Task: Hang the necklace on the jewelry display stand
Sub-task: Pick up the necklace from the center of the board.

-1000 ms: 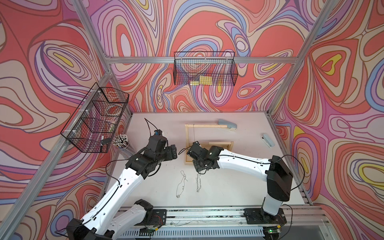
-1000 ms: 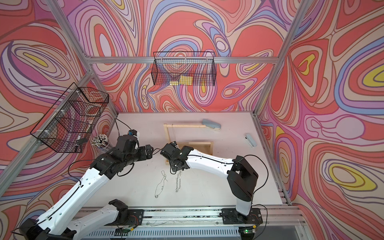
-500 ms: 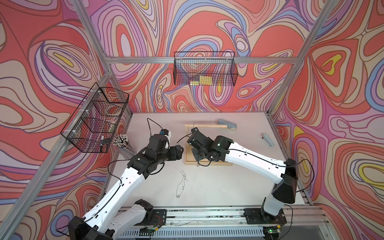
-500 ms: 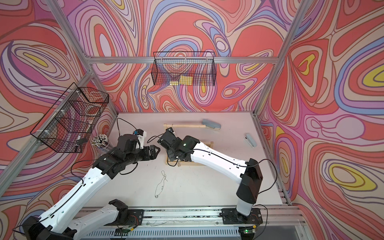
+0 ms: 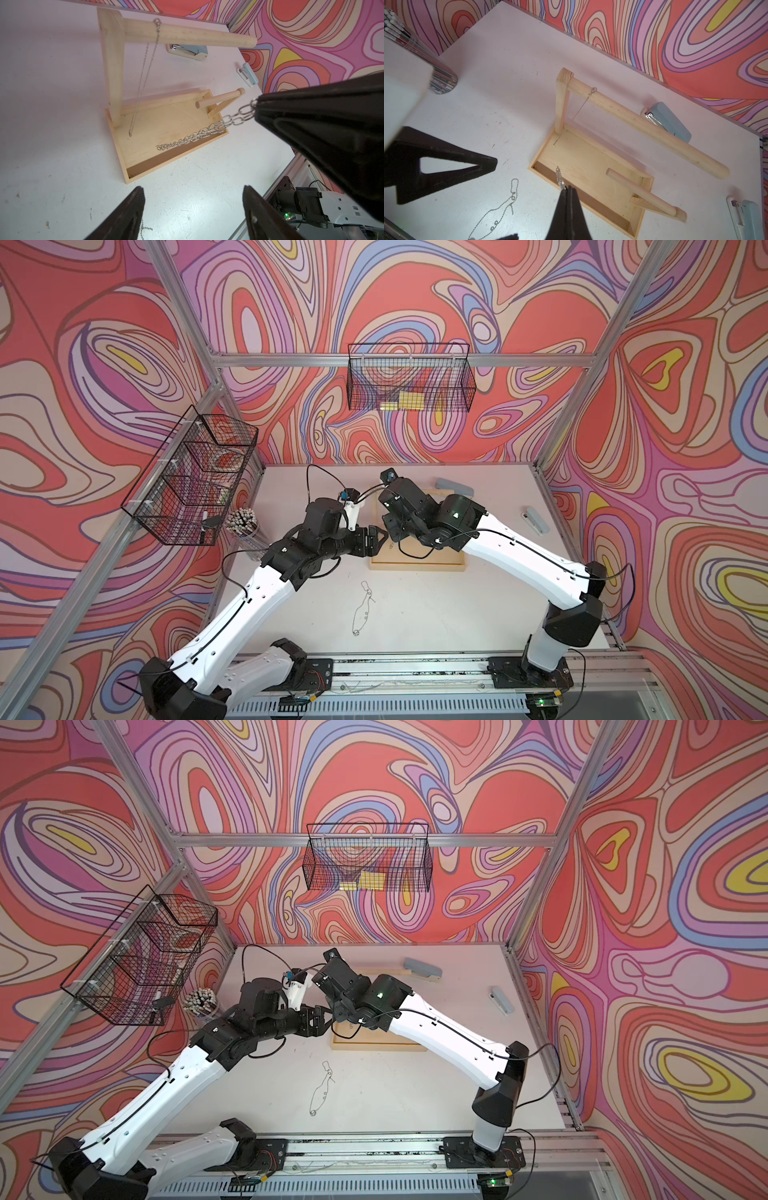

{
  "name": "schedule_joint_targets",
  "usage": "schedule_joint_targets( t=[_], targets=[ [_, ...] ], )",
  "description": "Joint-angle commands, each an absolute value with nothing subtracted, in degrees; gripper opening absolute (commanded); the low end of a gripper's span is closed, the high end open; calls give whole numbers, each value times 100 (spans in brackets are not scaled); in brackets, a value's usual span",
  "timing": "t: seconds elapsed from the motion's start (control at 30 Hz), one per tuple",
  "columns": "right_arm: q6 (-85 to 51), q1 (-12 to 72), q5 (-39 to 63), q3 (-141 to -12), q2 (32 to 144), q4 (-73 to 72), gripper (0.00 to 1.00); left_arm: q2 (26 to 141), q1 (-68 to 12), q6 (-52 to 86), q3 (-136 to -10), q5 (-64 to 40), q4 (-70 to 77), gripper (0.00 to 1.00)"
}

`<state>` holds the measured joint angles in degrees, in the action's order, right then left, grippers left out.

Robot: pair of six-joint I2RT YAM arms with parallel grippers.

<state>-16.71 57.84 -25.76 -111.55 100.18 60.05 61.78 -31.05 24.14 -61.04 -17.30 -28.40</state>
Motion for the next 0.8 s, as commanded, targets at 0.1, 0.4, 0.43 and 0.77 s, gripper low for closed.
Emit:
schedule_joint_targets(
  t=[0.1,0.4,0.43,0.77],
  targets=[
    [-1512,5783,-2491,-11383,10083,6097,0,6353,-3161,2219,-6379,-1626,-2715,77],
    [-1512,5783,-2286,-11333,9897,6075,0,6712,-3158,2389,-6430,-1523,-2262,77],
    [-1512,5783,-2279,-11328,9880,6079,0,6775,-3158,2387,-6475,-1495,-2235,77],
    [-1567,5775,-2445,-11181,9686,6090,0,7095,-3161,2251,-6746,-1527,-2139,77]
  ],
)
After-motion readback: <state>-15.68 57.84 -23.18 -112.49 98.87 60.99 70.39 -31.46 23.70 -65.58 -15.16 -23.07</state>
